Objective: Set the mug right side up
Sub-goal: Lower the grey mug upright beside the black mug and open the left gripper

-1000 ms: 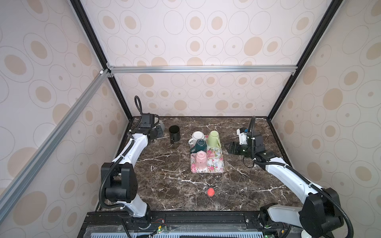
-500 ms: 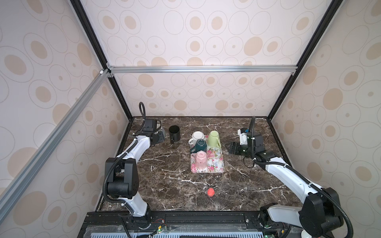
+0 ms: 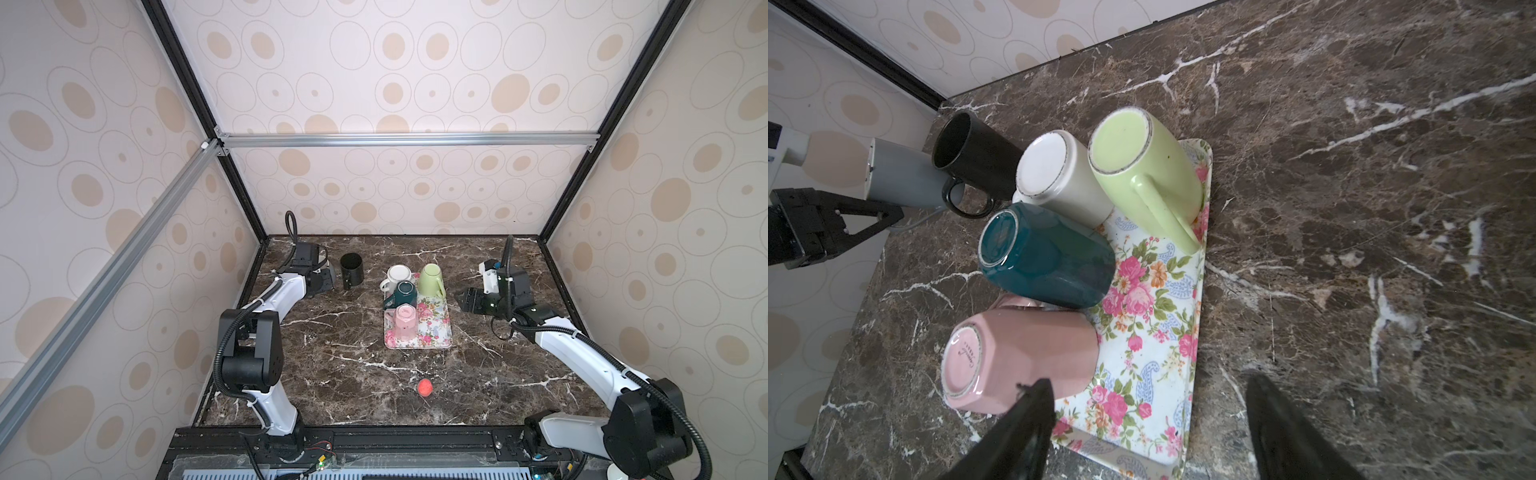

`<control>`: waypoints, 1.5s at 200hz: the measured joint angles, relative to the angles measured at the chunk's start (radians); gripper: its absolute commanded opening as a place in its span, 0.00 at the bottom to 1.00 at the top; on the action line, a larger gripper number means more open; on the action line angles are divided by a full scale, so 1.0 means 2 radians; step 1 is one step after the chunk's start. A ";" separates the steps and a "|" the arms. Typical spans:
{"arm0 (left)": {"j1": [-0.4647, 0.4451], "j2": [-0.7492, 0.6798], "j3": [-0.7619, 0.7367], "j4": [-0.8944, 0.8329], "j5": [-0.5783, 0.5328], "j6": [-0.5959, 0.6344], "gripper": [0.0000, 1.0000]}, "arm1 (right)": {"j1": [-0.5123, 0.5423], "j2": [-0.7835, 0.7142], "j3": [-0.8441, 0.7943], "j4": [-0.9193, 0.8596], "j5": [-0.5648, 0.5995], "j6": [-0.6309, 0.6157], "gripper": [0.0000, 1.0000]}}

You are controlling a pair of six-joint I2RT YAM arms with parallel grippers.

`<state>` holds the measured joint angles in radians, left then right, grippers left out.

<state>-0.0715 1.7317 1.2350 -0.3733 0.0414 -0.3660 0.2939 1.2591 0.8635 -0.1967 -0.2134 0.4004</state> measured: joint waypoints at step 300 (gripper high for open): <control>-0.043 -0.001 0.028 -0.005 -0.051 0.036 0.84 | -0.001 0.048 0.000 0.001 -0.010 0.010 0.75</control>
<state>-0.1566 1.7302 1.2915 -0.3832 -0.0605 -0.2935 0.2928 1.3560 0.8639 -0.1951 -0.2325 0.4206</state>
